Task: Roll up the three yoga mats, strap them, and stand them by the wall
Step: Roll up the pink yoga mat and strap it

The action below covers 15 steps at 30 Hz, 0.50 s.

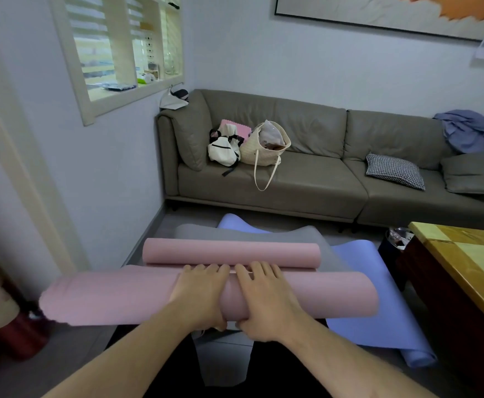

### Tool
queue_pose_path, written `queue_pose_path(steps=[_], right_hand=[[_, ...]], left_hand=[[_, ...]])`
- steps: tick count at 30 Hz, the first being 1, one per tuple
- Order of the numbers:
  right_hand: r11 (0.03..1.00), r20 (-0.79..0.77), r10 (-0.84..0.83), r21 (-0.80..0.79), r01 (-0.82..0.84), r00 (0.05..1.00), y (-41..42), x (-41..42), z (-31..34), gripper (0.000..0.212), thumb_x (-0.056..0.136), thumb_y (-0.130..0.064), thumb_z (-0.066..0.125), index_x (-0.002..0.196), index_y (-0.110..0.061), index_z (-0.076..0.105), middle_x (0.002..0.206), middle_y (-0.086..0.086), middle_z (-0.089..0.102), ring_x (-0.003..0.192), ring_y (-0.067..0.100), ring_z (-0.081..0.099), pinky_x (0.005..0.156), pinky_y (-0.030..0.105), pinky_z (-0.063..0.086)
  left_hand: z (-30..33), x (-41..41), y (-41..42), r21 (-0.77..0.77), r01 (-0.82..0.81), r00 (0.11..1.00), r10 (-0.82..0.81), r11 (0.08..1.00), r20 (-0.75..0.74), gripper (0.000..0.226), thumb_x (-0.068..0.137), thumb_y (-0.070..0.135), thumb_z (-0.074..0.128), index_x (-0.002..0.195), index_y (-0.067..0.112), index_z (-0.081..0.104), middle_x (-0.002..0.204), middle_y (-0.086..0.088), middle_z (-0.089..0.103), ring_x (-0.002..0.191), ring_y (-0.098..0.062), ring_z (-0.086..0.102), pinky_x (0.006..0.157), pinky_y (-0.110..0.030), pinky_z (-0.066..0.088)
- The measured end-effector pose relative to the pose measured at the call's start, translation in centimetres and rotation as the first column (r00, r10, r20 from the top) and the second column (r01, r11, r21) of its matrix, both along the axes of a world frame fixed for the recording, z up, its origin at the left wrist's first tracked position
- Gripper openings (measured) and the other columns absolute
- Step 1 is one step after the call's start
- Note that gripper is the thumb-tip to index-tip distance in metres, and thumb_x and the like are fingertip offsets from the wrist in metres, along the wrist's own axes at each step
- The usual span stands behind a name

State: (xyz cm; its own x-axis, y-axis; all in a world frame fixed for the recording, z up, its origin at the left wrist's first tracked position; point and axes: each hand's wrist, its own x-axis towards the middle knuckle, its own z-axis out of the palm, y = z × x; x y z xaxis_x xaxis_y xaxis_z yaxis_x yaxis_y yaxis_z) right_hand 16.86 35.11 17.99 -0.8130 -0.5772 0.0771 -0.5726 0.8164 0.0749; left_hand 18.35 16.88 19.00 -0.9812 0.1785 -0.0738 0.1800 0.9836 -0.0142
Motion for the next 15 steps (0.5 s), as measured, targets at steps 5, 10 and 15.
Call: queue_pose_path(steps=[5,10,15], right_hand=[[0.999,-0.073,-0.053,-0.009,0.052,0.996,0.2,0.7,-1.6,0.098,0.054,-0.038,0.090,0.136,-0.017,0.041,0.117,0.011,0.056,0.104,0.034,0.055,0.100,0.051,0.047],[0.996,-0.046,-0.087,0.005,0.087,0.995,-0.1,0.7,-1.5,0.095,0.050,-0.029,0.088,0.132,-0.015,0.041,0.112,0.011,0.060,0.099,0.035,0.058,0.095,0.053,0.047],[0.995,-0.029,-0.101,0.007,0.101,0.994,-0.4,0.7,-1.2,0.089,0.054,-0.027,0.087,0.130,-0.018,0.042,0.115,0.010,0.059,0.104,0.034,0.057,0.097,0.050,0.046]], left_hand=[[0.5,-0.4,0.1,-0.005,-0.017,0.999,0.017,1.000,0.038,0.077,0.054,0.054,0.080,0.117,0.028,0.043,0.121,0.005,0.059,0.110,-0.023,0.059,0.088,-0.040,0.044],[-1.7,1.6,1.5,-0.105,-0.084,0.993,0.074,0.991,-0.095,0.074,0.068,0.041,0.074,0.132,0.017,0.044,0.125,-0.007,0.055,0.114,-0.030,0.052,0.103,-0.044,0.040],[-2.2,1.7,1.5,-0.093,-0.081,0.984,0.065,0.992,-0.165,0.073,0.069,0.037,0.074,0.134,0.020,0.045,0.124,-0.004,0.057,0.113,-0.030,0.055,0.102,-0.045,0.038]])
